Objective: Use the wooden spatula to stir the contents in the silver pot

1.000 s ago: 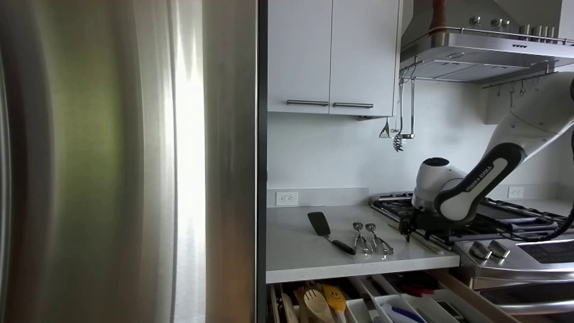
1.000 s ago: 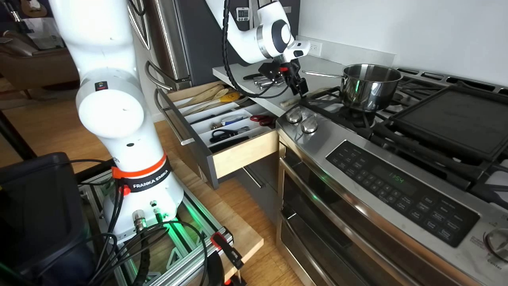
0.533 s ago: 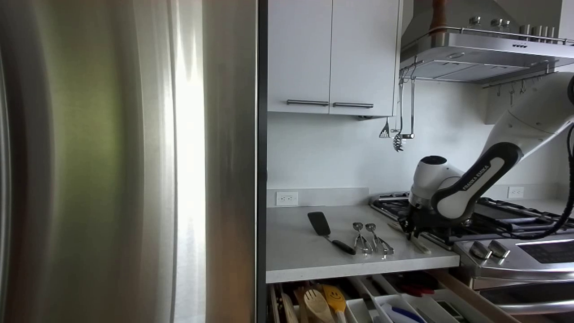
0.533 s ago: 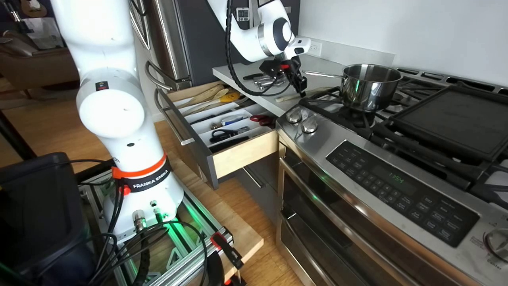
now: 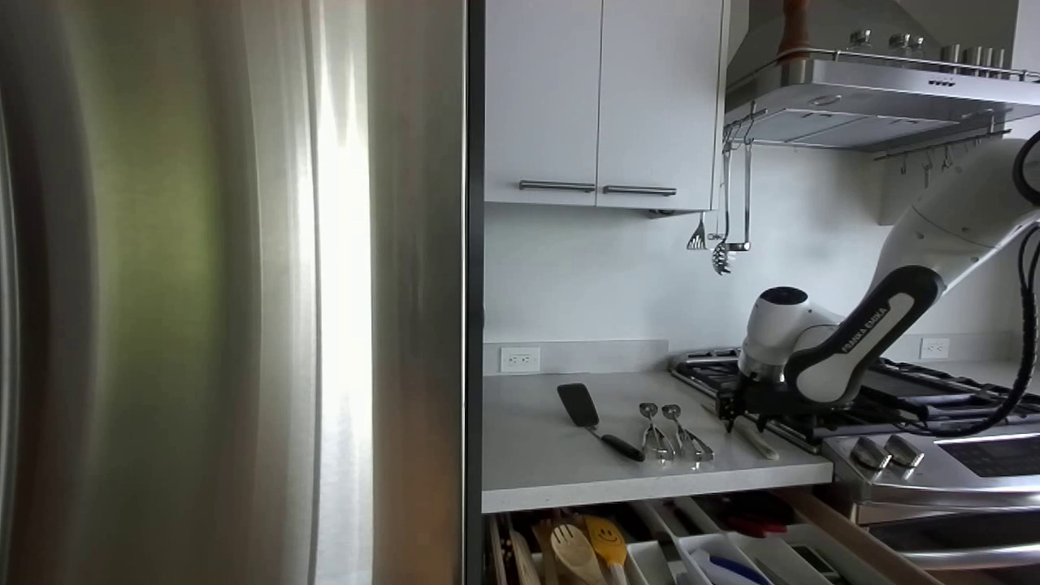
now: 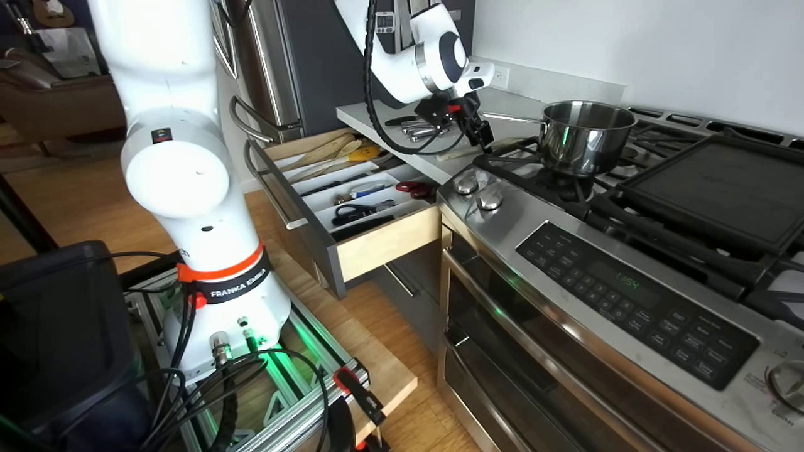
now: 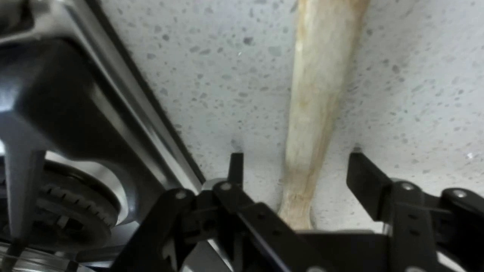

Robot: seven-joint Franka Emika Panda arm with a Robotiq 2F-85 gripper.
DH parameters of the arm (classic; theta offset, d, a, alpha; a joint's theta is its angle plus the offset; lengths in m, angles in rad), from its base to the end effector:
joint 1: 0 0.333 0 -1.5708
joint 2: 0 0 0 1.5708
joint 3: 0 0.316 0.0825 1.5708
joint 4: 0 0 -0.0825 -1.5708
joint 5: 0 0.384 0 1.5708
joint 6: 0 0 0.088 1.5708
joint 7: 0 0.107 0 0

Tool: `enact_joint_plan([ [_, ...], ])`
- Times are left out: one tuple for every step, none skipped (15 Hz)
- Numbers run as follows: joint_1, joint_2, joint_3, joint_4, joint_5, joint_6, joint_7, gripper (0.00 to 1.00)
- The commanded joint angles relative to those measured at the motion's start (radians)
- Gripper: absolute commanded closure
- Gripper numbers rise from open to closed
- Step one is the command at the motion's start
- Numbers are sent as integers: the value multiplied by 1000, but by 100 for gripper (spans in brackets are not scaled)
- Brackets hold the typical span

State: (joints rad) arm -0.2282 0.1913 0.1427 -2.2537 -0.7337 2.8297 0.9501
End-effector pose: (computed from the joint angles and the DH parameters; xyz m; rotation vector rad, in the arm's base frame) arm 0.5633 -0.0150 0.3134 2.8644 -0.5573 0.7045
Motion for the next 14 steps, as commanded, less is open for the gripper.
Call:
enact_joint_plan([
  [24, 56, -21, 35, -72, 34, 90, 38],
  [28, 62, -21, 39, -84, 37, 106, 52],
  [33, 63, -21, 44, -97, 33, 122, 61],
  [34, 61, -17, 46, -101, 30, 127, 68],
  [38, 58, -16, 48, -108, 28, 137, 75],
  [40, 56, -12, 49, -104, 24, 138, 84],
  [40, 48, -5, 46, -90, 17, 126, 92],
  [42, 40, -2, 42, -81, 11, 119, 99],
  [34, 11, 13, 26, -45, -7, 83, 95],
  [30, -1, 23, 20, -25, -10, 64, 94],
  [21, -39, 39, 5, 9, -24, 27, 94],
  [13, -61, 54, -5, 48, -34, -7, 94],
  [2, -108, 74, -23, 110, -54, -67, 94],
  [101, -143, -18, -32, 211, -65, -152, 94],
])
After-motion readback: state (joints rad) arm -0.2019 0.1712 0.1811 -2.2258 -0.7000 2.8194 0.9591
